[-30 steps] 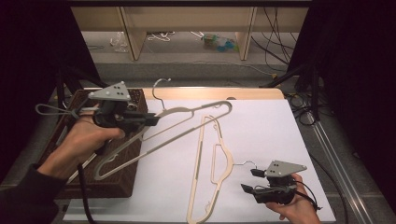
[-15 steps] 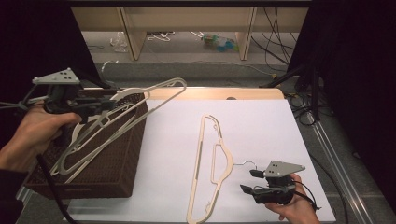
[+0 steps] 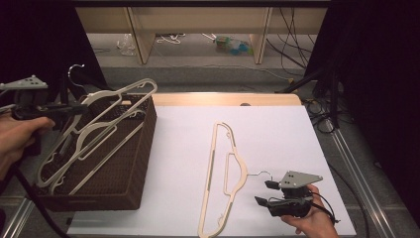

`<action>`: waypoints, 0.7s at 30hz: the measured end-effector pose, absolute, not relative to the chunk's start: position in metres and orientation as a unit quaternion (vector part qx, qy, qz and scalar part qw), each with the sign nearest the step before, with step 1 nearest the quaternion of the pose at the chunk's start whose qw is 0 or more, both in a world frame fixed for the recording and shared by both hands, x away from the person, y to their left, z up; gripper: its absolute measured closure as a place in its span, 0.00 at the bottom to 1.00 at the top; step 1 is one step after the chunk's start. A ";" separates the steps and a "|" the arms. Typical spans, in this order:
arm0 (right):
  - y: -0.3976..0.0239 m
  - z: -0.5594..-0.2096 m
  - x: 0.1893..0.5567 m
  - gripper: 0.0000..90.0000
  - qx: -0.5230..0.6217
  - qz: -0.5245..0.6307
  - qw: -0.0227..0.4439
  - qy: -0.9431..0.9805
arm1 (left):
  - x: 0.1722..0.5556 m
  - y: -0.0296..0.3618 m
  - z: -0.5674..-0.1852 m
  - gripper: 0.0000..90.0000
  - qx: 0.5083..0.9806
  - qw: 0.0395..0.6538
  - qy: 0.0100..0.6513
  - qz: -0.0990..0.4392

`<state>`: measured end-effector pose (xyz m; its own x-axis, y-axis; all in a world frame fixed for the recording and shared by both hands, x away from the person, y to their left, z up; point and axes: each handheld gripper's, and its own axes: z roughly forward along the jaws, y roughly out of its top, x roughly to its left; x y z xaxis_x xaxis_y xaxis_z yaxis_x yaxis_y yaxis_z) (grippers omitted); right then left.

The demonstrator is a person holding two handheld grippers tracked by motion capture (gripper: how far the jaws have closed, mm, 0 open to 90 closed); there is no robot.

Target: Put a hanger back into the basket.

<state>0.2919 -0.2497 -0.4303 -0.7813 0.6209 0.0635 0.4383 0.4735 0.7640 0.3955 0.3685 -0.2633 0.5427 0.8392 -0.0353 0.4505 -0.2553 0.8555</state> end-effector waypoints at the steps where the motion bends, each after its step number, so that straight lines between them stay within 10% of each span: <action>1: -0.250 -0.431 0.292 0.42 0.309 0.407 0.114 0.852 | 0.395 0.373 -0.265 0.96 0.761 0.434 0.426 0.223; 21: -0.249 -0.431 0.293 0.42 0.311 0.406 0.113 0.852 | 0.409 0.392 -0.319 0.96 0.776 0.428 0.414 0.208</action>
<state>0.2927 -0.2490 -0.4310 -0.7814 0.6211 0.0606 0.4383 0.4770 0.7619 0.4088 0.3923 -0.3189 0.5699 0.8211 -0.0310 0.4646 -0.2908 0.8364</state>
